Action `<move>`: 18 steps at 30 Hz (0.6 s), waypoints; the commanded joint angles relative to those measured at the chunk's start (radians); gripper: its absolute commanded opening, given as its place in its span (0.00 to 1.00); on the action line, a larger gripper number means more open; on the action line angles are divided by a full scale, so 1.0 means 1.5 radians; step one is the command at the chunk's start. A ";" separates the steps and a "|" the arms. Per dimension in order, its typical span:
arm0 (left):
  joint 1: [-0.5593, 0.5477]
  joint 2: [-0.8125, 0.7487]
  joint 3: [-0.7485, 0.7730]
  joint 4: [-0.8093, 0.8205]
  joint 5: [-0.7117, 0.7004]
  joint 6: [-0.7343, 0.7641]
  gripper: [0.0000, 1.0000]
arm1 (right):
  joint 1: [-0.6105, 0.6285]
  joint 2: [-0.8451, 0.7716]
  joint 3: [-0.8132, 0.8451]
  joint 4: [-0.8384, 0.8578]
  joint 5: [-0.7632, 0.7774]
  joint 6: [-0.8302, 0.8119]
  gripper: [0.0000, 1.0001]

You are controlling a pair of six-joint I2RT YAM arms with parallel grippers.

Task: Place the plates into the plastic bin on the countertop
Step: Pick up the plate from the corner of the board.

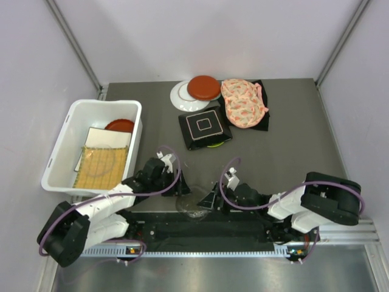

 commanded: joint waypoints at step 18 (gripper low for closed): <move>-0.007 -0.031 0.042 0.002 -0.024 -0.034 0.75 | -0.008 -0.141 0.171 -0.252 0.115 -0.180 0.39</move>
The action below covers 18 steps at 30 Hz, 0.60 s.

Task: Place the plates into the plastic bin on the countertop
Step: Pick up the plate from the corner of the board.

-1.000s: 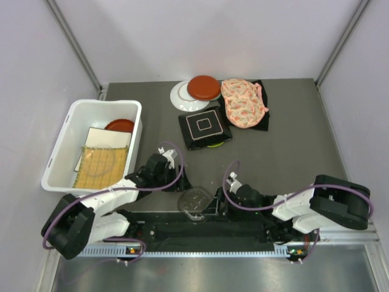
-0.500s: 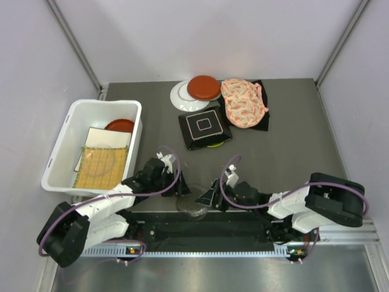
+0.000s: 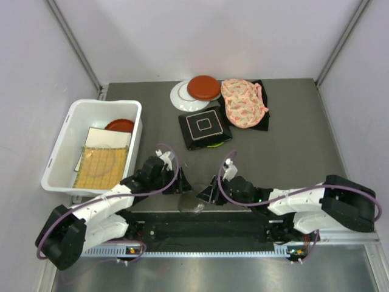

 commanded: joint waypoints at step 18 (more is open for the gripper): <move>0.007 0.095 0.315 -0.029 -0.066 -0.011 0.99 | -0.059 -0.110 0.293 -0.402 -0.046 -0.537 0.00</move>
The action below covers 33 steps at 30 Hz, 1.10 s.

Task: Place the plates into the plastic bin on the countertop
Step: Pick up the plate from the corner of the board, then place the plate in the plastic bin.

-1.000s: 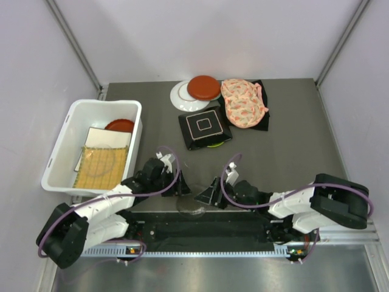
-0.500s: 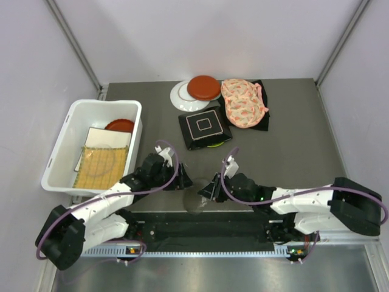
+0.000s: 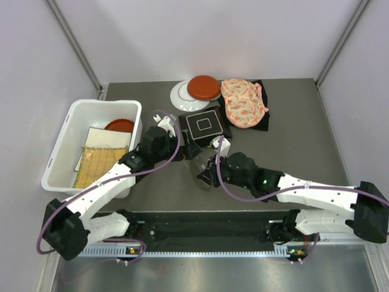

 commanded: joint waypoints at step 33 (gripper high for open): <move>-0.001 0.161 0.087 -0.127 0.289 -0.007 0.29 | 0.130 0.073 0.113 -0.132 0.270 -0.508 0.18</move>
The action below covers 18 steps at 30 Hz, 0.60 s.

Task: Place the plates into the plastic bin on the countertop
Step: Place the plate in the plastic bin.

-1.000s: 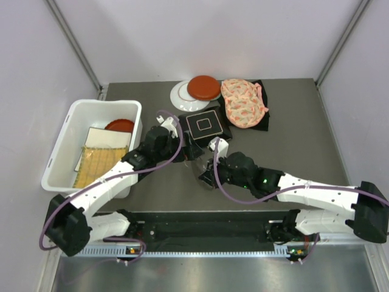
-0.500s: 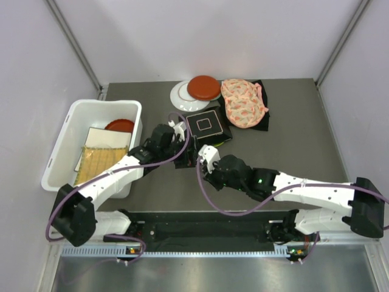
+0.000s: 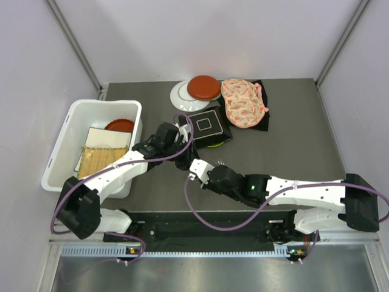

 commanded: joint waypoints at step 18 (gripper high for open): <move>0.020 0.075 0.070 -0.007 -0.012 0.100 0.00 | 0.039 -0.049 0.007 0.104 0.076 -0.035 0.90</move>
